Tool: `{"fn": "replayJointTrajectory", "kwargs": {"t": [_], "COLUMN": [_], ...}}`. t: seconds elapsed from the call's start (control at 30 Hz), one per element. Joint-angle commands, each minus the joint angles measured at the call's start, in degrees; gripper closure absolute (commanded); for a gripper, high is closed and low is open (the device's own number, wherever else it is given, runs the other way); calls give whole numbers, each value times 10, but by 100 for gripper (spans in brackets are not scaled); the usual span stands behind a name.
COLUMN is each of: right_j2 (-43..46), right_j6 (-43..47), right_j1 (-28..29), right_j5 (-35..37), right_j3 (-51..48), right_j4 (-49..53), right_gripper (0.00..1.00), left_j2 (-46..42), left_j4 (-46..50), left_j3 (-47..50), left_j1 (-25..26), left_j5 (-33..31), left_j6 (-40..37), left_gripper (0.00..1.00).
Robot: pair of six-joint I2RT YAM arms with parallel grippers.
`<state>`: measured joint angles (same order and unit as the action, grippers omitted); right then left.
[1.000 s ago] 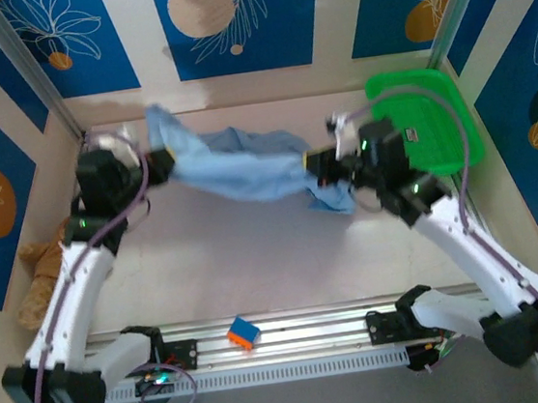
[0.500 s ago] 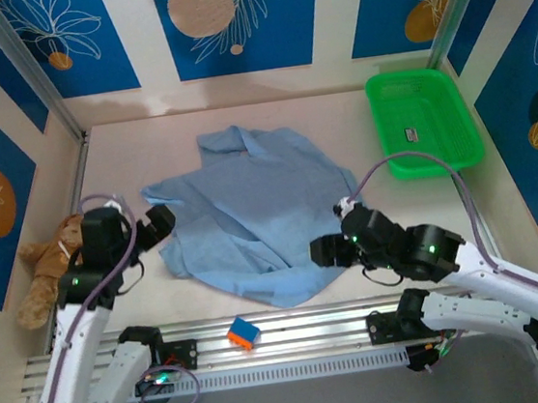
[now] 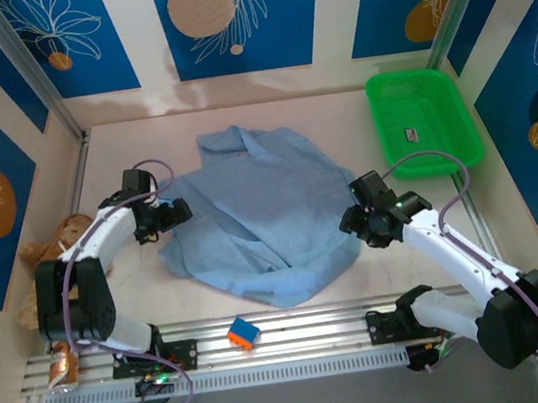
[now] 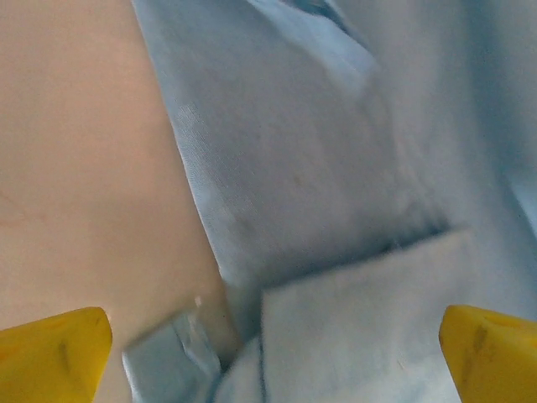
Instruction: Fold and stack the long sleeve shirts
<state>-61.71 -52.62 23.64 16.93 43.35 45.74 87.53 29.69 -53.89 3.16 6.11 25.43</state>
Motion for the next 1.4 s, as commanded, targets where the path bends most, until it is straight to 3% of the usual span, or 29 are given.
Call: {"fn": "replayJointTrajectory", "kwargs": {"t": [0.0, 0.2, 0.27, 0.33, 0.4, 0.53, 0.6, 0.73, 0.93, 0.97, 1.03, 1.1, 1.17, 1.27, 1.37], "right_j2": [-21, -150, -196, -227, -244, -249, -252, -262, -269, -267, -251, -224, -196, -175, -219], "right_j6": [-9, -10, -7, -9, -11, -4, 10, 34, 57, 61, 87, 117, 150, 219, 271], "right_j1": [6, 0, -3, -12, -27, -59, -72, -97, -135, -137, -124, -88, -35, 62, 152], "right_j5": [-61, -61, -49, -38, -34, -48, -68, -96, -104, -102, -108, -89, -45, -23, -40], "right_j3": [-52, -41, -14, 7, 21, 33, 39, 64, 97, 104, 114, 129, 156, 207, 263], "right_j4": [-46, -121, -126, -136, -146, -194, -222, -235, -205, -192, -179, -157, -123, -92, -95], "right_gripper": [38, 41, 50, 69, 83, 94, 96, 96, 91, 85, 67, 55, 47, 41, 37], "left_j2": [50, 136, 170, 203, 227, 287, 318, 371, 435, 443, 437, 387, 321, 230, 140], "left_j4": [-55, -72, -66, -63, -63, -60, -60, -47, -16, -3, 13, -17, -51, -45, -48], "left_j3": [-6, -59, -86, -113, -138, -214, -260, -364, -526, -546, -554, -496, -428, -357, -274], "left_j1": [-16, -22, -24, -25, -29, -35, -35, -35, -37, -37, -36, -36, -37, -46, -54], "left_j5": [27, -2, -1, -4, -10, 10, 24, 30, 18, 27, 62, 76, 79, 87, 96], "left_j6": [19, 35, 36, 33, 31, 18, 14, 7, -13, -12, -1, 17, 27, 32, 40], "left_gripper": [0, 3, 8, 17, 33, 69, 84, 91, 88, 81, 52, 31, 19, 13, 7]}}
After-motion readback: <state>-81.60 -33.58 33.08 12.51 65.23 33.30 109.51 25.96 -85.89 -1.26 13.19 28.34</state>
